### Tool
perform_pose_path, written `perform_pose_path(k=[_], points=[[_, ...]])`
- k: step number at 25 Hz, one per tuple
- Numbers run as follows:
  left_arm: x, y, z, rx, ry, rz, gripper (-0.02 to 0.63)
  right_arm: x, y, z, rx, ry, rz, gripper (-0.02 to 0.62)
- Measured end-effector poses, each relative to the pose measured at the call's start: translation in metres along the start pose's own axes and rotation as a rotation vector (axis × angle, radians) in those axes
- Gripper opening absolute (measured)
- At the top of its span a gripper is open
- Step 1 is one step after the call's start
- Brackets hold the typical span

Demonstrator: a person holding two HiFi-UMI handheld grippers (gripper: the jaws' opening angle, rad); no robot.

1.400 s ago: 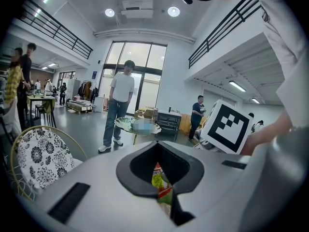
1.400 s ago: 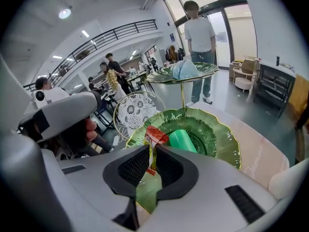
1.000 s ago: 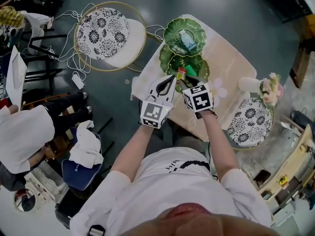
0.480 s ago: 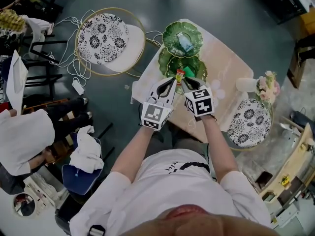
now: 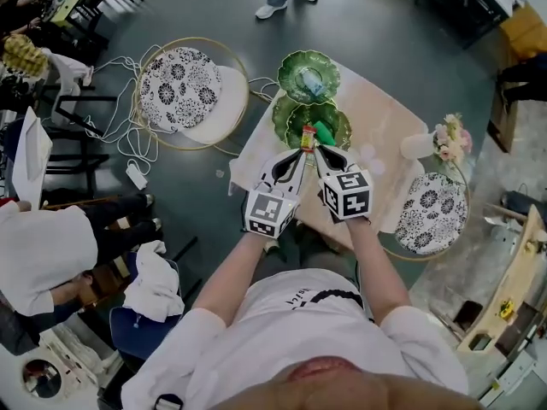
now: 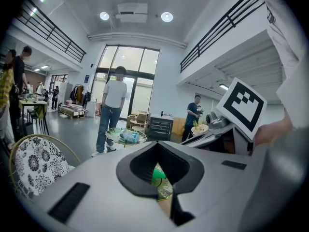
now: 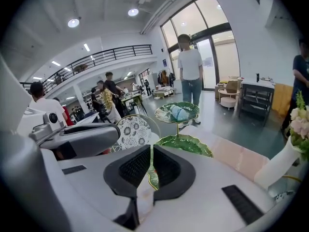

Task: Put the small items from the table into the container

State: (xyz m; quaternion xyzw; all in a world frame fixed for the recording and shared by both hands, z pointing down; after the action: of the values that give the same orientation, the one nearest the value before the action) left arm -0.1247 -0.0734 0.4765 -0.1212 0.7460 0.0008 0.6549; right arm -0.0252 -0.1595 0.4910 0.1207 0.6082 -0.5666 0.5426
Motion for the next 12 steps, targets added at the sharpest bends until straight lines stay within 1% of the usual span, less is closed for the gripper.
perform_pose_path(k=[7, 12], points=[[0.013, 0.04, 0.025, -0.067, 0.005, -0.008, 0.008, -0.004, 0.052, -0.037, -0.045, -0.071, 0.119, 0.028], [0.026, 0.075, 0.04, -0.111, 0.008, -0.013, 0.008, -0.006, 0.09, -0.071, -0.069, -0.092, 0.196, 0.025]])
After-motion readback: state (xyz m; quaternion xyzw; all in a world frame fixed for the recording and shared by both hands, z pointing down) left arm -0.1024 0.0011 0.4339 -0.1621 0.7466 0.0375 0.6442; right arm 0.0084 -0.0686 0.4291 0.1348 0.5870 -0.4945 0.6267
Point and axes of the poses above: the fingertips, and each gripper's own axes: y backward along the fingers, z to its right, x out of its top, the point moved 8 cm from there along y, backward along the fingers, and after that the axes turned 3 degrees about z, right-handed, at the moved point
